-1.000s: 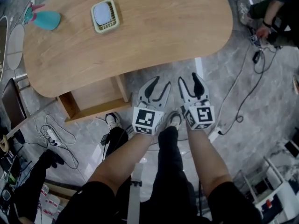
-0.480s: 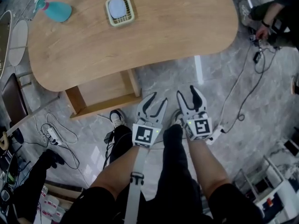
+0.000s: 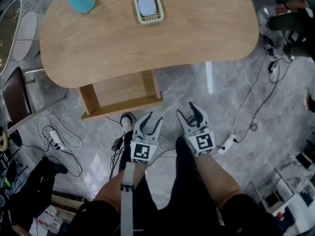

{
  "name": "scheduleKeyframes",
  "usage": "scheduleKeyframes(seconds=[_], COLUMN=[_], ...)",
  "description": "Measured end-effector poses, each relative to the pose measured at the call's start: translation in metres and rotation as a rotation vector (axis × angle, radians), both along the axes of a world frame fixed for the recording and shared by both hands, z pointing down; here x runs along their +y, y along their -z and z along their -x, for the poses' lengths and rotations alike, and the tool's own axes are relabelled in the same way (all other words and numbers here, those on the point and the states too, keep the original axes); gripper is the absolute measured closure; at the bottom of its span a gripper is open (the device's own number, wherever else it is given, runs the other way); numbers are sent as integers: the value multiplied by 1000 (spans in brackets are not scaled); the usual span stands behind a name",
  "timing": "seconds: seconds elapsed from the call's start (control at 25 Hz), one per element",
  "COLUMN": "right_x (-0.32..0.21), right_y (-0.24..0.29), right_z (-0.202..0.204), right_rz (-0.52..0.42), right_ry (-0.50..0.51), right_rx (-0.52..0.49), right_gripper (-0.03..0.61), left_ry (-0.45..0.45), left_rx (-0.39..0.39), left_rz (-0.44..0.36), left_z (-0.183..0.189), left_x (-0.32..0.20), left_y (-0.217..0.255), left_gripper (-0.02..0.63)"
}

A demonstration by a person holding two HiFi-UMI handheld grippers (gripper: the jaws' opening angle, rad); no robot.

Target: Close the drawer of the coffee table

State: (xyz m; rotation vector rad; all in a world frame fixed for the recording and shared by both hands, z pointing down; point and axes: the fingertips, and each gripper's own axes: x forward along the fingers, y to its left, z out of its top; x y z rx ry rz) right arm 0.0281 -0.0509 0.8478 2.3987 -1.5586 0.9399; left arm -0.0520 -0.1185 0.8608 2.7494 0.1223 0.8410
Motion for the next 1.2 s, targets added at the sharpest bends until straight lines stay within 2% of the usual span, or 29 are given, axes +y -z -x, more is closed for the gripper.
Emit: scheduleKeyframes(seconds=[0.24,0.44,0.56,0.68,0.96,1.2], right_x=[-37,-75,-93,-109,-119,-131], right_y=[-10,-19,-23,-27,-54,-69], right_z=[49,89,100,107,113,113], right_rz=[16,16,5,4,57,80], right_ry=[122,206,209,225,231,215], right_rx=[-30,-55,-67,-66,-83,-113], right_gripper=[365,365,365,365,365,365], left_ry=[27,125,162,155,242,273], left_rx=[-58,-122,-133,-149,-184,-143], left_rz=[-47,-50,-62,-108,-134,-124], left_z=[41,77,90,106,142,138], left_x=[-36,-77,-98,-116,-159,-179], left_y=[-18,-42,-46,-55,-73,-71], left_gripper=[462,462,462,462,462,462])
